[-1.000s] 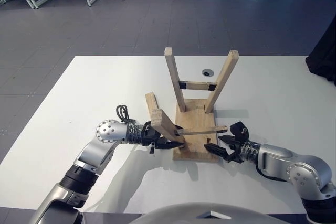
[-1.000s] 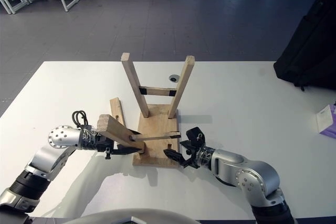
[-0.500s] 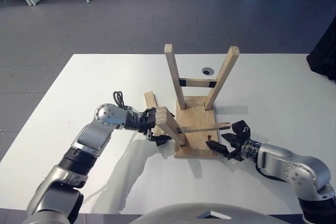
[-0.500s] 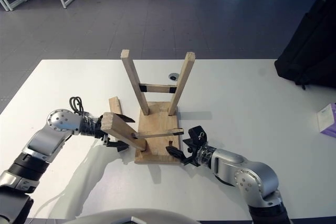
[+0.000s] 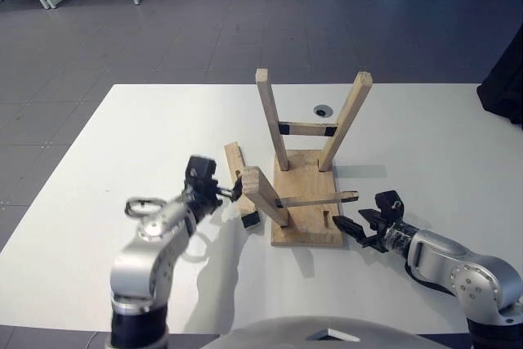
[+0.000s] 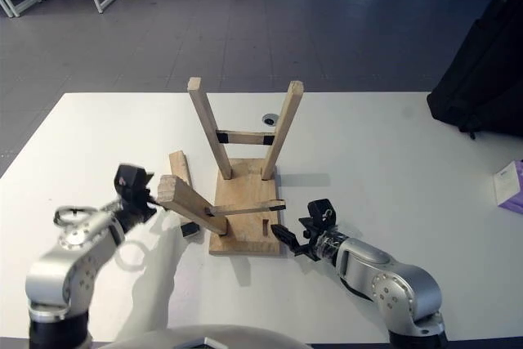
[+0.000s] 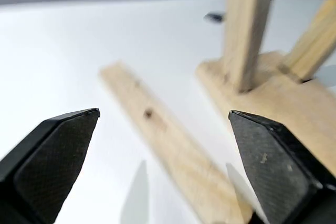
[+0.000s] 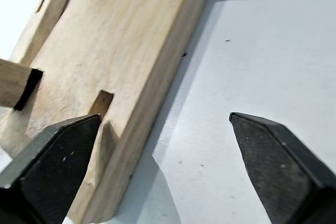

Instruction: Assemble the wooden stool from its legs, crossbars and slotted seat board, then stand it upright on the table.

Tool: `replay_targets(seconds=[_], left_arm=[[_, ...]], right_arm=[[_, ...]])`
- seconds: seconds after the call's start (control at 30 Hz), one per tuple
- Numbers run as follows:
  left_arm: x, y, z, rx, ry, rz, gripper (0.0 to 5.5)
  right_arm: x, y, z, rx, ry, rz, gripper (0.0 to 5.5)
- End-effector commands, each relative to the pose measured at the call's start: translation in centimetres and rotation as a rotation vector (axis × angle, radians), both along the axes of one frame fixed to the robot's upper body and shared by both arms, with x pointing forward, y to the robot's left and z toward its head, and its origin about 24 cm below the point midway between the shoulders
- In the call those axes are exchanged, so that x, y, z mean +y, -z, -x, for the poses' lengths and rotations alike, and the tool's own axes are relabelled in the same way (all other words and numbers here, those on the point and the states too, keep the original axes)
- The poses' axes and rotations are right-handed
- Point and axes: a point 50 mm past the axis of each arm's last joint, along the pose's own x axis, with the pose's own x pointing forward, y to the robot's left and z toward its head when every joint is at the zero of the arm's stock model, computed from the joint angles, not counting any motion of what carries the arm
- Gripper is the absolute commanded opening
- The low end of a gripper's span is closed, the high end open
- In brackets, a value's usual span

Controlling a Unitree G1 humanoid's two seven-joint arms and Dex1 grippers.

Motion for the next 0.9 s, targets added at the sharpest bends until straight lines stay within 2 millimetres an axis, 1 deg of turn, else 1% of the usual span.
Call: replay_targets(seconds=[0.03,0.17,0.33,0.5,0.6,0.67,0.73,0.83,0.9], left_arm=[[-2.1,0.7,0.3,0.07,-0.062,0.022,4.53],[-2.6,1.2,0.1,0.098,-0.089,0.024,4.53],[-2.9,3.5,0.3,0.175,-0.07,-0.002,4.53],[-2.9,4.6,0.5,0.202,-0.053,-0.037,4.53],[-2.0,5.4,1.4,0.24,-0.07,-0.076,4.53],[-0.9,5.8,2.3,0.268,-0.083,-0.092,4.24],[-0.2,6.1,2.7,0.289,-0.084,-0.093,3.83],[-0.1,6.7,2.8,0.317,-0.093,-0.063,3.32],[-0.1,7.5,3.2,0.347,-0.09,-0.052,2.97]], right_arm=[[-0.3,0.1,0.0,0.018,0.008,0.038,4.52],[0.3,0.3,0.4,0.034,-0.007,0.032,4.52],[0.9,0.5,0.5,0.036,-0.009,0.016,4.52],[1.2,0.5,0.7,0.039,-0.008,0.011,4.52],[1.1,0.5,0.7,0.038,0.005,0.011,4.52],[1.1,0.6,0.8,0.037,0.017,0.007,4.52],[1.4,0.7,0.9,0.037,0.025,0.0,4.52],[1.6,0.6,0.9,0.032,0.032,-0.006,4.52],[1.5,0.6,0.8,0.03,0.035,-0.006,4.52]])
